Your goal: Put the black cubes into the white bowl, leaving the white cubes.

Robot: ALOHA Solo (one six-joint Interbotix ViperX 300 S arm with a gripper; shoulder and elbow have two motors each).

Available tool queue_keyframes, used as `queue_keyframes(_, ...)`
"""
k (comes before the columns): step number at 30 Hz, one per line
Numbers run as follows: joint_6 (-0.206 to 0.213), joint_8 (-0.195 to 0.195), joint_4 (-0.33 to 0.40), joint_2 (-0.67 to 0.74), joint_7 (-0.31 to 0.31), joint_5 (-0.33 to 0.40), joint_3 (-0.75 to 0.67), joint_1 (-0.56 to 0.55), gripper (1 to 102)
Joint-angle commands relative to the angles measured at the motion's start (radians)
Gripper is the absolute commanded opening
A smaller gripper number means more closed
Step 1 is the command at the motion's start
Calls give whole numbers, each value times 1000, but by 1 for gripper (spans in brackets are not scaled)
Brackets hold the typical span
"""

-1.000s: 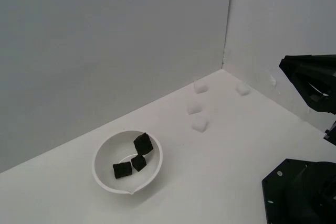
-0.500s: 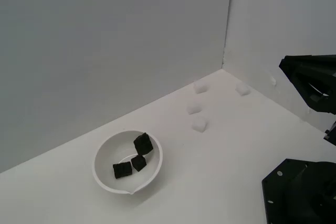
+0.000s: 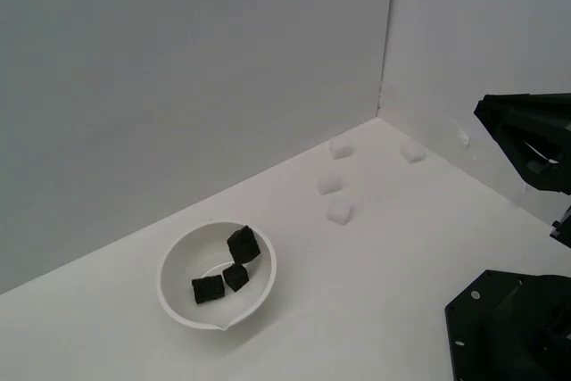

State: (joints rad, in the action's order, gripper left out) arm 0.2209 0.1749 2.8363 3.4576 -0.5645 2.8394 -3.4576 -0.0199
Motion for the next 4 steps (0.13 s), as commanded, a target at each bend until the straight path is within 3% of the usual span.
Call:
queue_keyframes(1,8,5,-5,17,3,-11,-17,-26,3)
queue_keyframes(4,8,5,-5,15,3,-11,-17,-26,3)
